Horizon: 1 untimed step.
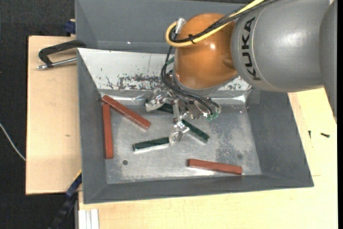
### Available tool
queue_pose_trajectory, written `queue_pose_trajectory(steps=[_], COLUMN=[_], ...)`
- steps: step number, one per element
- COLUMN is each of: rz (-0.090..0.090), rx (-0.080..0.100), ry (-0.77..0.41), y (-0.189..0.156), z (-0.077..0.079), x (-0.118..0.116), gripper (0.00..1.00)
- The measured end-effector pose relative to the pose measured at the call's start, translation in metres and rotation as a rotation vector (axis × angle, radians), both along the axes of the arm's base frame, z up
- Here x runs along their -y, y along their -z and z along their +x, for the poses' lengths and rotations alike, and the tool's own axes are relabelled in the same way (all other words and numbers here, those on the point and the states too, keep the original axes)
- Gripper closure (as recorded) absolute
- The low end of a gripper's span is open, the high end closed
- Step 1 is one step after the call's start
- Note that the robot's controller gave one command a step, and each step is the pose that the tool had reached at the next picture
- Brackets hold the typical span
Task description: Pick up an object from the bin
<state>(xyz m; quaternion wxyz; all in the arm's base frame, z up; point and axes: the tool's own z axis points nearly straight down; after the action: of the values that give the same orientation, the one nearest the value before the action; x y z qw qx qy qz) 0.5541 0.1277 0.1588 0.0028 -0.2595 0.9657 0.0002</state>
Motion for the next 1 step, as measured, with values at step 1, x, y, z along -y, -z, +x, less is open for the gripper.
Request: queue_pose_trajectory(steps=[1], rz=[0.0], rx=[-0.006], ry=[-0.009], y=[0.0136], z=[-0.0046], x=[0.0], gripper=[0.0])
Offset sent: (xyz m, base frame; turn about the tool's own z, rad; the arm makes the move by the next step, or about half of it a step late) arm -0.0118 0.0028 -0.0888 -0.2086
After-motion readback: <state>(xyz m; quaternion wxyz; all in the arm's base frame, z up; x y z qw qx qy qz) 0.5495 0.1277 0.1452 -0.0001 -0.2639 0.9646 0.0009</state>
